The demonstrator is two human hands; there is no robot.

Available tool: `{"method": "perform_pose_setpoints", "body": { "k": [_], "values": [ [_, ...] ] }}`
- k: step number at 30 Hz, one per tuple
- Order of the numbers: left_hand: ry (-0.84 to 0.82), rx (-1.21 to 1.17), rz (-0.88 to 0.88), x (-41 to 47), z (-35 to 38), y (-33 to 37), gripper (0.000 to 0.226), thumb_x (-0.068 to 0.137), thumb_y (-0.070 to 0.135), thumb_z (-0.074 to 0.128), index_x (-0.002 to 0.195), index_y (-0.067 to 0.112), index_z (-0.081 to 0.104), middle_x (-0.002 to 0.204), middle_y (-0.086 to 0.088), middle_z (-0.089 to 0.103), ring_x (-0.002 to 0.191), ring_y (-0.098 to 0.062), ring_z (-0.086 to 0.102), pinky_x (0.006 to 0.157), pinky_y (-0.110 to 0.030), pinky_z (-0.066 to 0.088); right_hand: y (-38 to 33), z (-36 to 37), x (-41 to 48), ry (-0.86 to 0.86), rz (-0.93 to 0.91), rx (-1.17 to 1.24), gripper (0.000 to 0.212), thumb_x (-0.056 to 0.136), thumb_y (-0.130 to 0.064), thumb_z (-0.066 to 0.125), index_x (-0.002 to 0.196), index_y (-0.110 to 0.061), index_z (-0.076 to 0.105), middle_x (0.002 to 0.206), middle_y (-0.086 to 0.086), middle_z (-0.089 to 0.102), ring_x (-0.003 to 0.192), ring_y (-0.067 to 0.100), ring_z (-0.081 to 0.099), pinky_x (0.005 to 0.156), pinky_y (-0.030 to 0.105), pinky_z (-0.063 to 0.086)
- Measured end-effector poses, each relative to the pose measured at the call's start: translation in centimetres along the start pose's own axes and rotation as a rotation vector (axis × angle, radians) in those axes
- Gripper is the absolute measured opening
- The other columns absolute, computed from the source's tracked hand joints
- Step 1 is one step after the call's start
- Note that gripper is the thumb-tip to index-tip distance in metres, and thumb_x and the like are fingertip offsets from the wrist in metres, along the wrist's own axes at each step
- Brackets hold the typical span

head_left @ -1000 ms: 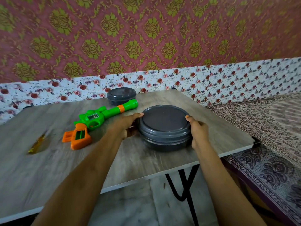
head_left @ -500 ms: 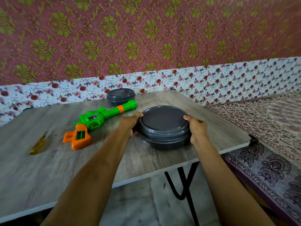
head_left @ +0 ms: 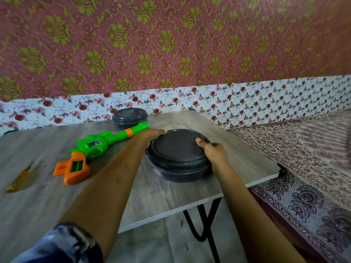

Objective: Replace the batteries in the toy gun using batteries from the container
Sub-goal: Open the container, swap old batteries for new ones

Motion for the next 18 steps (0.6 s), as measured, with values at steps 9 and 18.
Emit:
{"method": "perform_pose_setpoints", "body": {
  "k": [9,18],
  "values": [
    [-0.098,-0.118,-0.045,2.6,0.3,-1.0,0.025,0.086,0.035,0.063,0.081,0.010,0.064,0.050,-0.007,0.065,0.062,-0.023,0.058,0.057,-0.028,0.047,0.4,-0.4,1.6,0.064,-0.057,-0.119,0.040,0.067,-0.049,0.072,0.077,-0.012,0.062,0.097,0.010,0.068,0.091,0.031,0.063,0.087,0.047,0.052],
    [0.010,0.017,0.086,-2.6,-2.0,-1.0,0.060,0.084,0.058,0.055,0.124,0.014,0.053,0.111,-0.006,0.058,0.091,-0.022,0.053,0.071,-0.030,0.044,-0.2,-0.5,-0.9,-0.041,-0.031,-0.093,0.073,0.079,-0.057,0.059,0.127,-0.002,0.047,0.131,0.013,0.052,0.117,0.030,0.052,0.097,0.040,0.044]
  ]
}}
Point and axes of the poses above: each hand's wrist, its own x-axis towards the middle knuckle, its own z-axis out of the palm, y = z × x, the point moved 8 cm from there along x, towards the middle knuckle
